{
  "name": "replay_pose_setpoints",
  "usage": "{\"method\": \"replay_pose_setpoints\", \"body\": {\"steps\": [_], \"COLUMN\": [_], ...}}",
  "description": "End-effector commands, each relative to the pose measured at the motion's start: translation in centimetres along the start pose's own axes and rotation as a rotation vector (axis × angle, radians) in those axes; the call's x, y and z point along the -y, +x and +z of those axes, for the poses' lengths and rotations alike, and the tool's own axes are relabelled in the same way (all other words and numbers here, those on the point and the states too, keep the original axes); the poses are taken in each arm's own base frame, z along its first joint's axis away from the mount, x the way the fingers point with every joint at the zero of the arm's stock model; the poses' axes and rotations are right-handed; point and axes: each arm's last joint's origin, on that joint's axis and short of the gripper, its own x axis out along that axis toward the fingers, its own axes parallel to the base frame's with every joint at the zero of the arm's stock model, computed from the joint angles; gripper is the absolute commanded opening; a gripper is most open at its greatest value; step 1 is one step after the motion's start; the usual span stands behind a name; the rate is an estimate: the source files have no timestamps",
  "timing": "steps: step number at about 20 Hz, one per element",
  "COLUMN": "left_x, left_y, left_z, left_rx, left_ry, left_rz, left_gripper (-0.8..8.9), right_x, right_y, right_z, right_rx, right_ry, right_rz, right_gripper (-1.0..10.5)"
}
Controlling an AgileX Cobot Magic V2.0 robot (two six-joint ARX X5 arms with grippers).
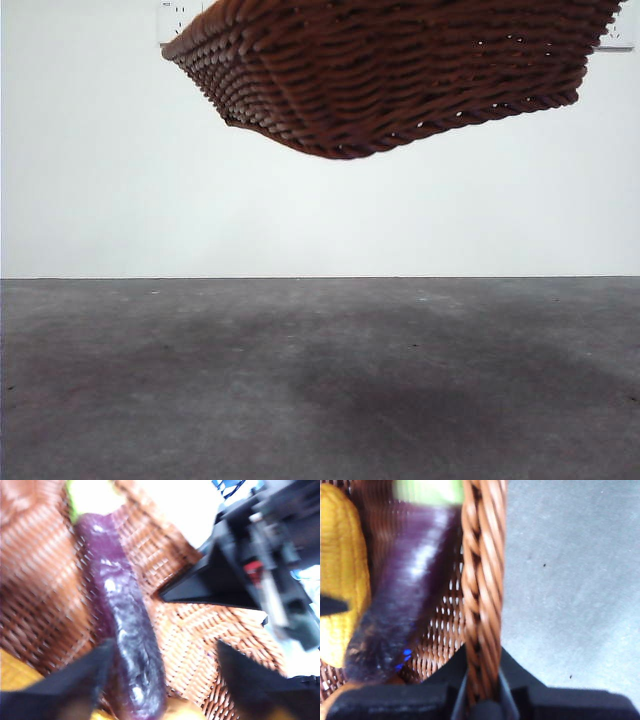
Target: Help me put the vegetables on the table into the basket
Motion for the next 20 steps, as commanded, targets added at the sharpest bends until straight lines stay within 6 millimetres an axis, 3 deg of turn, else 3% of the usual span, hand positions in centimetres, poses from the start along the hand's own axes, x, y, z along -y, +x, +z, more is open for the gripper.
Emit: {"method": "replay_pose_setpoints", "body": {"steps": [1, 5, 9, 13, 18, 20], "left_x": [-0.1, 0.6, 0.7, 0.6, -0.2, 0.0], "left_y": [0.2, -1.7, -5.1, -7.8, -9.2, -9.5], "left_z": [0.1, 0.7, -0.6, -2.9, -6.0, -6.5], "left_rx": [0.007, 0.044, -0.004, -0.138, -0.358, -0.377], "left_ry": [-0.021, 0.009, 0.067, 0.186, 0.306, 0.309], "left_rz": [0.000, -0.029, -0.008, 0.062, 0.381, 0.409], "left_gripper": [4.54, 4.53, 4.53, 4.40, 4.40, 4.40], "right_x": [-0.1, 0.1, 1.7, 5.2, 10.8, 12.7], "right_y": [-0.2, -0.3, -0.5, 0.2, 3.9, 5.4], "right_z": [0.0, 0.1, 0.3, 1.1, 2.6, 3.1], "right_rx": [0.016, 0.024, 0.039, 0.036, -0.016, -0.021], "right_ry": [0.019, 0.020, 0.059, 0.144, 0.240, 0.271], "right_rz": [0.007, -0.048, -0.093, -0.134, -0.066, -0.074], "right_gripper": [-0.1, -0.1, -0.1, -0.1, -0.1, -0.1]}}
